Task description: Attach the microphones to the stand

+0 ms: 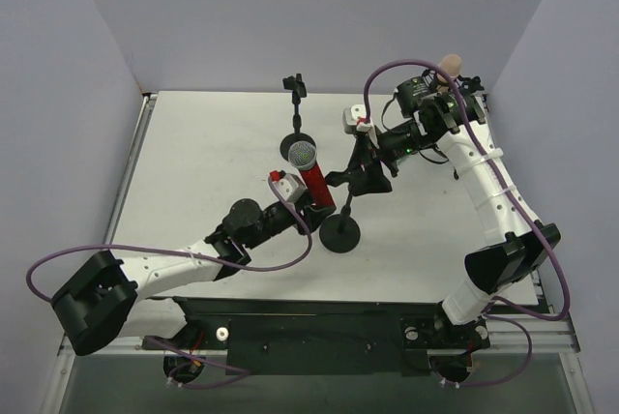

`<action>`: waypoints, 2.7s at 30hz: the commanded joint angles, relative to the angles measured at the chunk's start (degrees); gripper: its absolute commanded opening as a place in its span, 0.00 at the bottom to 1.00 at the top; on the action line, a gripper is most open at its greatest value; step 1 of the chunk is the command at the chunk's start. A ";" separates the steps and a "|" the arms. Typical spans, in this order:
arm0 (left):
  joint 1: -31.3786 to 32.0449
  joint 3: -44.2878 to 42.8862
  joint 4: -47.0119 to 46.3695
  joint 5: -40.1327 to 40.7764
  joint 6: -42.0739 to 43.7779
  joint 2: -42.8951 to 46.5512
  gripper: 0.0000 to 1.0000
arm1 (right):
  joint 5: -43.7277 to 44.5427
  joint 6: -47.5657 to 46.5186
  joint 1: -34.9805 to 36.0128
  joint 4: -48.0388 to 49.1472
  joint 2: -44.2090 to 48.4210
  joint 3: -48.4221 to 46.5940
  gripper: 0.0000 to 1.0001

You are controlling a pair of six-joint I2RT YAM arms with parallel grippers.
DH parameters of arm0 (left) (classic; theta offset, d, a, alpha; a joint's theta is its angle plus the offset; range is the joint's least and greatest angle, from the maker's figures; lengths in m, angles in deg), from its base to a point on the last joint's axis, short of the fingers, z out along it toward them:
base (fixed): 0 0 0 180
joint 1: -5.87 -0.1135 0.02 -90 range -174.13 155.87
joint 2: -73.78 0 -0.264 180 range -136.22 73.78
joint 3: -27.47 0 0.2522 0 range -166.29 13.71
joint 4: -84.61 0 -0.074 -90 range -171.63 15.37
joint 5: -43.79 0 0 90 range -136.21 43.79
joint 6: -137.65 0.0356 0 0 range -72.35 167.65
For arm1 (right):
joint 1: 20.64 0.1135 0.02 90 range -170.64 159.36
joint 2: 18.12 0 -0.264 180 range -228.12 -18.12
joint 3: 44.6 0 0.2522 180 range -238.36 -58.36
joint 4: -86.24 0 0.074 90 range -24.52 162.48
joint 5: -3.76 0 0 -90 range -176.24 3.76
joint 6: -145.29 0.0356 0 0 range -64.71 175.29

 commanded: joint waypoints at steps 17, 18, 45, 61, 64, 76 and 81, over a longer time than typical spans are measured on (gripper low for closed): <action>-4.00 -2.76 -0.78 -5.58 0.07 1.22 0.00 | -1.99 -0.40 -0.26 -3.98 -1.87 -0.03 0.05; -4.61 -2.85 -0.78 -6.45 -0.02 0.43 0.00 | -2.17 -1.10 -0.26 -4.59 -2.04 -0.12 0.05; -1.72 -6.81 0.45 -8.75 2.35 -3.18 0.00 | -1.03 -1.19 -0.18 -5.74 -3.36 -0.47 0.05; -2.34 0.31 -1.13 0.75 0.33 3.94 0.00 | -1.38 -0.58 -0.18 -5.48 -3.36 -0.21 0.56; -2.34 0.14 -1.13 -0.22 0.33 3.41 0.00 | -1.11 -0.40 -0.18 -5.39 -3.28 -0.21 0.56; -2.33 -2.50 -0.17 -3.39 0.50 0.07 0.00 | -2.52 -0.84 -0.18 -5.57 -3.01 -0.03 0.08; -2.25 -3.20 0.27 -4.53 0.59 -0.63 0.00 | -2.70 -1.19 -0.35 -5.57 -2.92 0.50 0.02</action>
